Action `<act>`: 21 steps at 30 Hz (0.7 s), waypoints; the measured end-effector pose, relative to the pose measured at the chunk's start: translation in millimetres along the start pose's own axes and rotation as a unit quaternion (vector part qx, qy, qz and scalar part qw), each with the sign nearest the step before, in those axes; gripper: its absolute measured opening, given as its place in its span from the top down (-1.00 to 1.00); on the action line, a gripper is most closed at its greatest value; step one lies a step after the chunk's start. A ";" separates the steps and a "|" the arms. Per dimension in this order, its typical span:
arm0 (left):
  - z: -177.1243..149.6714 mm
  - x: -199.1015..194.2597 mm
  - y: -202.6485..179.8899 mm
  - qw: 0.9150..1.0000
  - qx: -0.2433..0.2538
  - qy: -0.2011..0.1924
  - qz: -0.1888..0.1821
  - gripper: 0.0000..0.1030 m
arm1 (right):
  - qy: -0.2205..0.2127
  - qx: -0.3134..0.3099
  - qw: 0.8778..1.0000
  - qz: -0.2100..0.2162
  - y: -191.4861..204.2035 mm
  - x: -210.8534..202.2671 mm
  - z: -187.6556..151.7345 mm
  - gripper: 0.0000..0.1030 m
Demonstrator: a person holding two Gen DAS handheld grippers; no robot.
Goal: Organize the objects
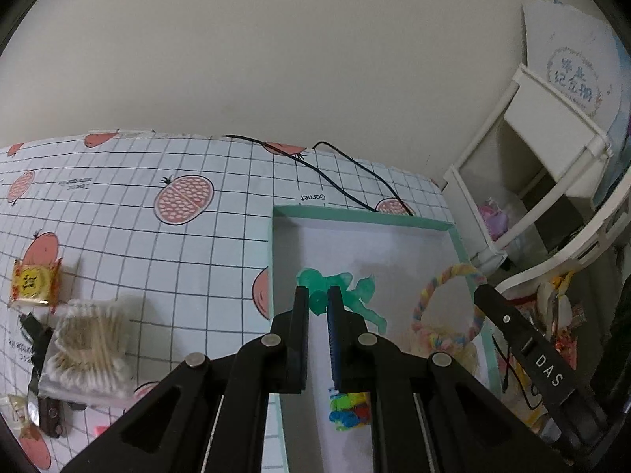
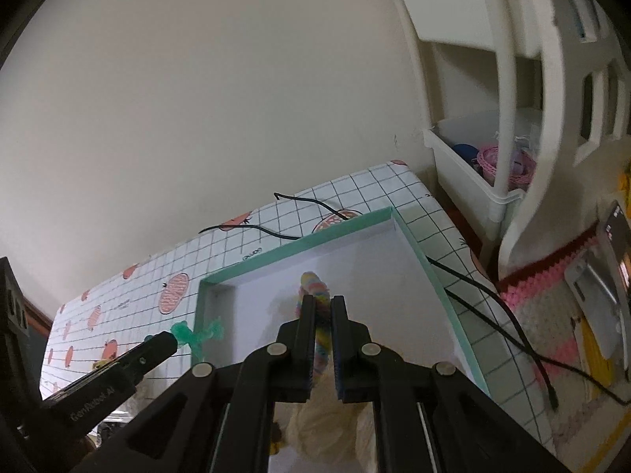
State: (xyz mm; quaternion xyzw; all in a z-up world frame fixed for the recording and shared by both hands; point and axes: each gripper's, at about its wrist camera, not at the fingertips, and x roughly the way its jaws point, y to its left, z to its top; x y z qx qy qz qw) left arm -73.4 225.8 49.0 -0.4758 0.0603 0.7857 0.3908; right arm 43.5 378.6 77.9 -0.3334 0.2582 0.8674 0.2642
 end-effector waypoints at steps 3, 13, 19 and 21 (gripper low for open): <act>1.7 11.2 -1.4 1.000 -0.001 0.004 -0.004 0.83 | 0.008 -0.013 1.000 -0.007 -0.7 12.1 2.5 0.84; 6.9 43.0 -12.5 1.000 0.013 0.019 -0.011 0.83 | 0.038 -0.023 0.999 -0.017 -8.1 43.0 4.7 0.84; 5.6 57.9 -17.5 0.999 0.019 0.031 -0.009 0.83 | 0.055 -0.023 0.998 -0.020 -12.8 55.3 4.6 0.84; 4.3 63.0 -17.9 0.999 0.021 0.036 -0.007 0.83 | 0.062 -0.021 0.998 -0.022 -15.2 59.3 4.1 0.84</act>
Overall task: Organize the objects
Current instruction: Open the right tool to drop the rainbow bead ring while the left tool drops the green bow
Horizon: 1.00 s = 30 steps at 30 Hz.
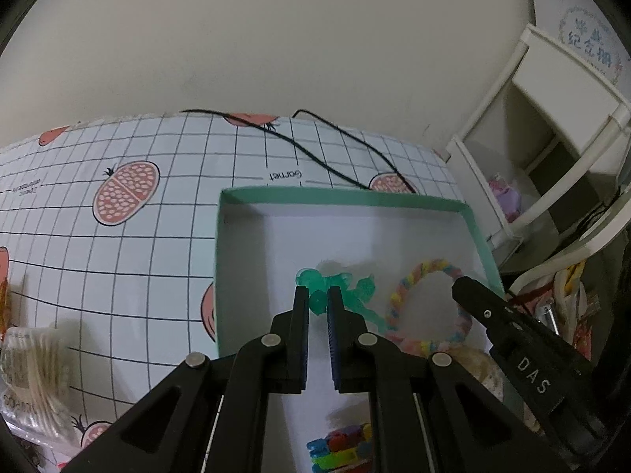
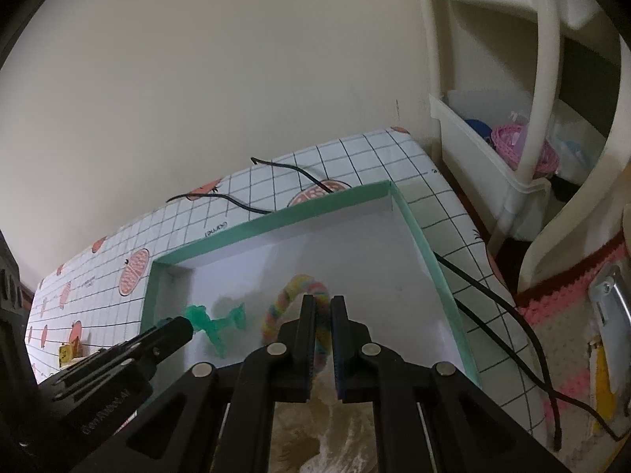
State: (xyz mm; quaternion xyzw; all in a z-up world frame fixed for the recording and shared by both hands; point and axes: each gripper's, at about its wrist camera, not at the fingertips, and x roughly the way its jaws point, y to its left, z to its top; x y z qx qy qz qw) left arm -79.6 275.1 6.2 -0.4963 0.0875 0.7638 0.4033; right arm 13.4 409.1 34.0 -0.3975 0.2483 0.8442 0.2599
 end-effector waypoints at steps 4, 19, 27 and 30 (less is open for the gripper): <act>-2.0 7.7 1.5 1.000 -0.001 0.008 0.006 0.83 | 0.013 0.002 1.000 -0.005 -0.6 4.6 -0.2 0.84; 1.6 4.4 0.3 1.000 0.001 0.012 0.001 0.82 | 0.051 -0.034 0.998 -0.021 11.7 15.0 -2.6 0.79; 5.1 -5.9 -0.9 1.000 -0.003 0.014 -0.002 0.81 | 0.060 -0.042 0.997 -0.034 12.3 14.0 -1.6 0.65; 7.3 -12.8 0.3 1.000 -0.006 0.012 0.000 0.81 | 0.064 -0.041 0.997 -0.031 12.8 12.2 -0.2 0.51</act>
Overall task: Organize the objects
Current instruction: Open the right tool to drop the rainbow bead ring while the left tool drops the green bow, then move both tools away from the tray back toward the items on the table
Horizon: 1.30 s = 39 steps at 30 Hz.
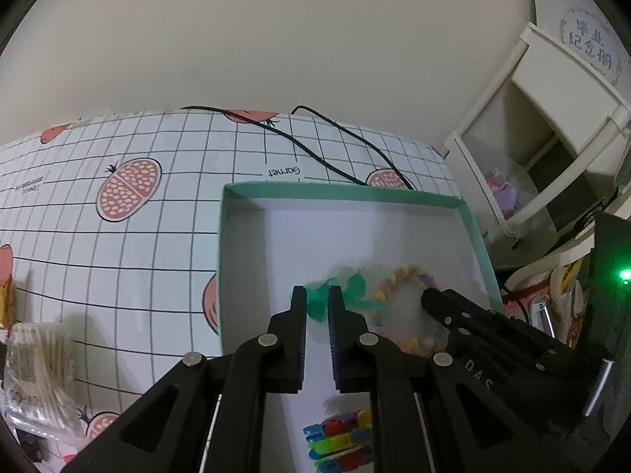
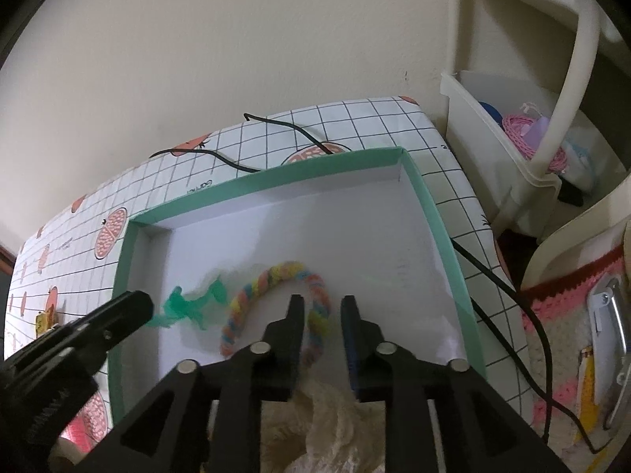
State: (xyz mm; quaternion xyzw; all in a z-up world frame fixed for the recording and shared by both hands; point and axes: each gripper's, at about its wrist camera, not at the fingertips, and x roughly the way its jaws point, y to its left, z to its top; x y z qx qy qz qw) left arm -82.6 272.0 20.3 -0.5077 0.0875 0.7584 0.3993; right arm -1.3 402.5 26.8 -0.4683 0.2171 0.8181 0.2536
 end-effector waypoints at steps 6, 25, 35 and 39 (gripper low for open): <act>6.9 -20.7 7.1 1.000 -0.015 -0.014 0.001 0.81 | -0.002 -0.007 1.000 -0.002 5.3 -8.9 2.0 0.38; -41.3 -64.8 42.6 0.996 -0.053 -0.002 0.070 0.35 | -0.028 -0.012 1.000 -0.002 38.7 -64.5 -39.0 0.12; -65.5 -89.1 69.0 0.992 -0.082 0.002 0.098 -0.46 | -0.035 -0.022 0.999 -0.013 48.7 -75.1 -65.2 -0.50; -70.5 -99.3 73.9 0.990 -0.088 -0.012 0.113 -0.54 | -0.039 -0.020 0.999 -0.012 50.7 -79.1 -65.9 -0.66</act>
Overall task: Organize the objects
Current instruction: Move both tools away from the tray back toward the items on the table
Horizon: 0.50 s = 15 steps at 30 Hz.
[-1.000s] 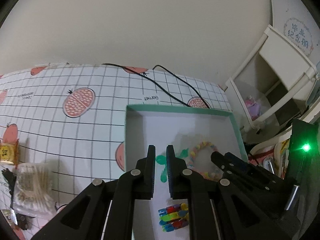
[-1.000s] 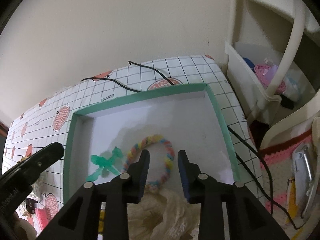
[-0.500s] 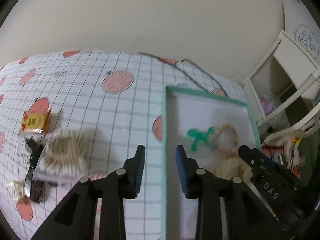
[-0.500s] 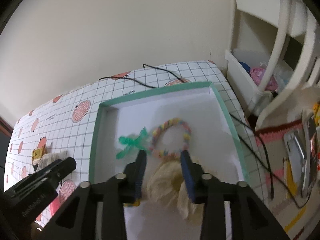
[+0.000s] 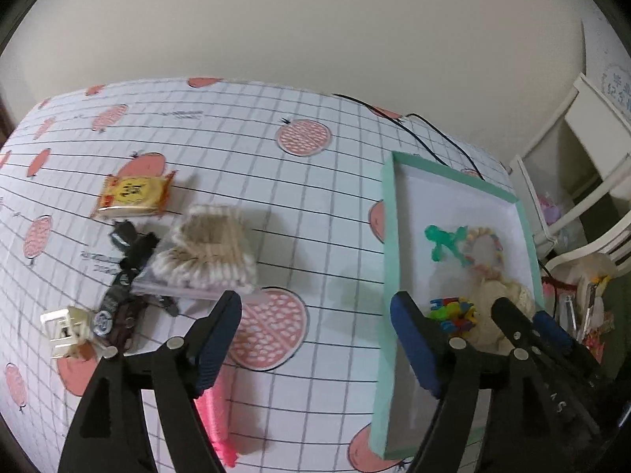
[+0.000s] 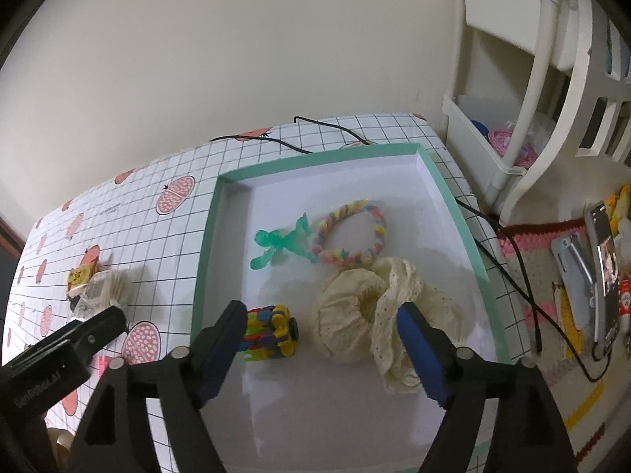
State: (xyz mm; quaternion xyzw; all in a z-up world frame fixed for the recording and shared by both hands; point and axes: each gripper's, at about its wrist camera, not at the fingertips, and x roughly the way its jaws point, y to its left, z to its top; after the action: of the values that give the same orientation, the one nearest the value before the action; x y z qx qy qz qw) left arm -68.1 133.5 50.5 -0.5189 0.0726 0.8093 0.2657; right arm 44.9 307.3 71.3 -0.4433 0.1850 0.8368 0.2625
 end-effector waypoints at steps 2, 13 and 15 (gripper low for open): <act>-1.9 -3.1 0.2 1.000 0.005 -0.011 0.011 -0.73 | -0.003 0.002 1.000 -0.004 0.7 -2.2 -2.1 -0.73; -3.7 2.7 8.9 1.000 0.004 -0.008 0.028 -0.88 | 0.003 -0.015 1.000 -0.024 2.2 6.1 -8.3 -1.00; -4.5 6.1 10.1 1.000 0.001 -0.002 0.025 -0.88 | 0.001 -0.015 0.999 -0.030 -0.1 6.3 -8.1 -1.00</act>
State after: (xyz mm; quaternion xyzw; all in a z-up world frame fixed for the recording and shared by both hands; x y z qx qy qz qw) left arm -71.6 125.4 41.5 -0.5151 0.0855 0.8167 0.2459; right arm 47.2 304.7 61.6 -0.4534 0.1590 0.8310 0.2804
